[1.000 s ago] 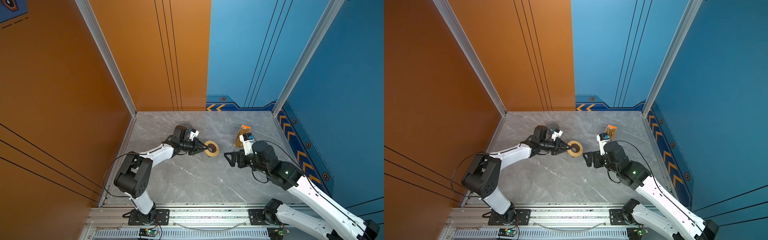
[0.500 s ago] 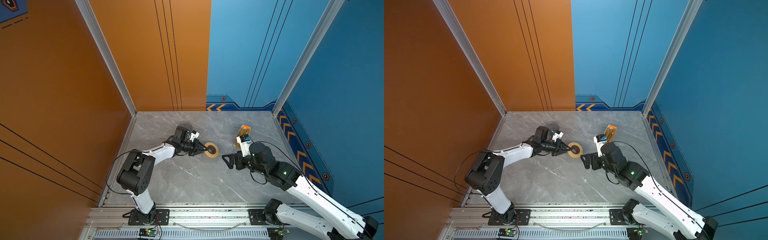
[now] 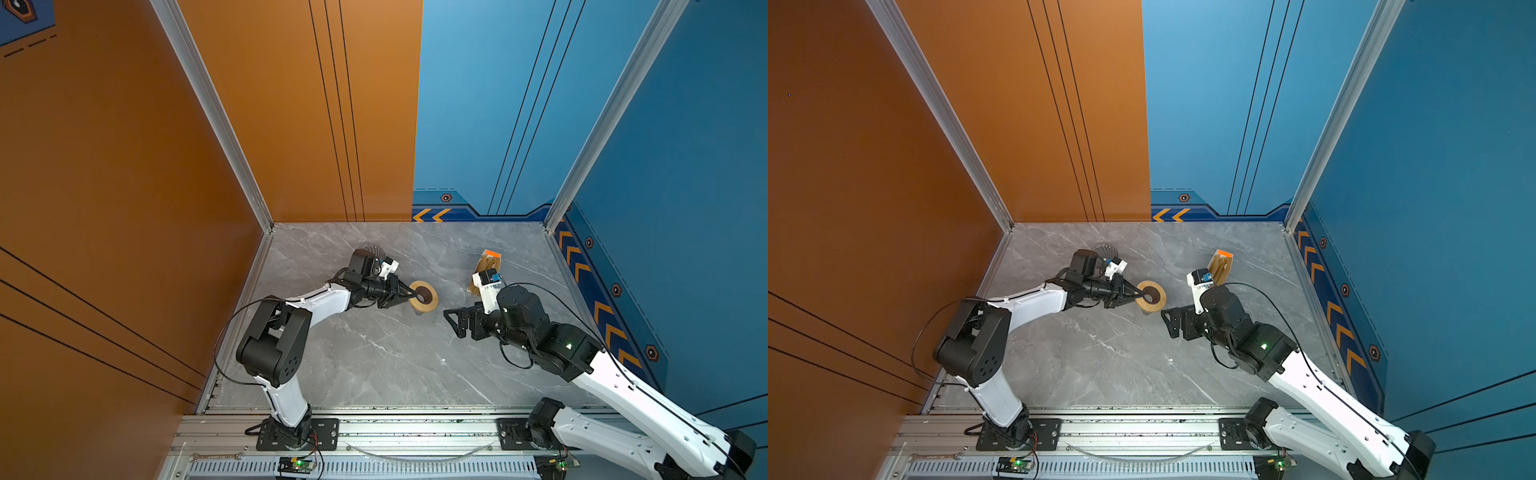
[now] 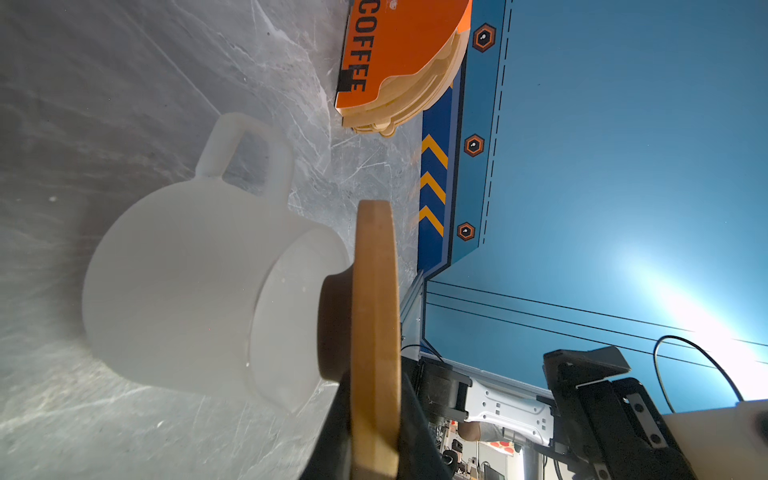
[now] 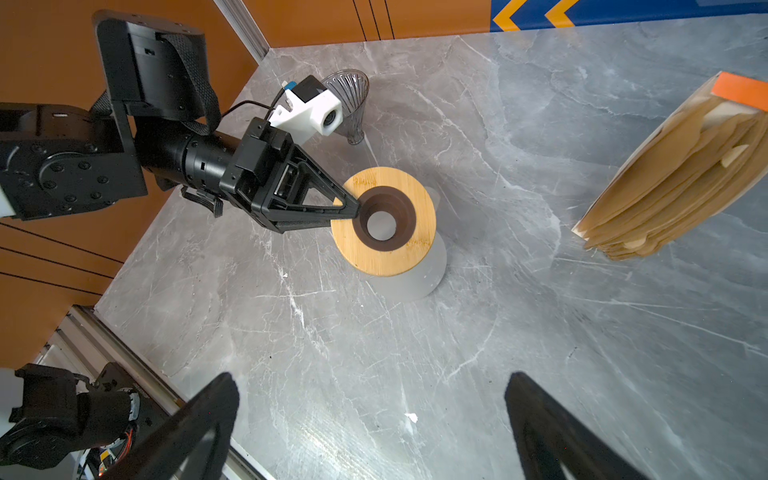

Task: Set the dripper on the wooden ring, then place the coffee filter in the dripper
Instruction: 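Set the bamboo ring flat onto the pitcher rim with the left gripper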

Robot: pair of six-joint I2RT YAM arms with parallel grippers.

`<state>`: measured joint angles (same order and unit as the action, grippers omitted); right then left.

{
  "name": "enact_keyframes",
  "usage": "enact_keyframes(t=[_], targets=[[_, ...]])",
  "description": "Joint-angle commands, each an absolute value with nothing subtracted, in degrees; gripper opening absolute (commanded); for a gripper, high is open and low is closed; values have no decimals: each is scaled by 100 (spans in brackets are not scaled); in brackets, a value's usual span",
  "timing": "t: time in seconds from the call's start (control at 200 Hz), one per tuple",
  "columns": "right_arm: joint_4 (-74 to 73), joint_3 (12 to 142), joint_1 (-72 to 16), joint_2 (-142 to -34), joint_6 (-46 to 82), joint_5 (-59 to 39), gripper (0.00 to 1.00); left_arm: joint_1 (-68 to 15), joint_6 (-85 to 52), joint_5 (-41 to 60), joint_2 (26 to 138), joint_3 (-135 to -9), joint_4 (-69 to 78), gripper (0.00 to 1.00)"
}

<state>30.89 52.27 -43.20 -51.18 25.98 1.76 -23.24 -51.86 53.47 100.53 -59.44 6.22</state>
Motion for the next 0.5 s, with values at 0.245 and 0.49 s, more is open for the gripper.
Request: enact_keyframes(t=[0.245,0.49], targets=[[3155,5221,-4377,-5165,2707,328,99,-2221,-4984,5578,10176,-5979,658,17],[3129,5221,-4416,-5201,2716,345,98,-2186,-4966,5586,10192,-5941,656,18]])
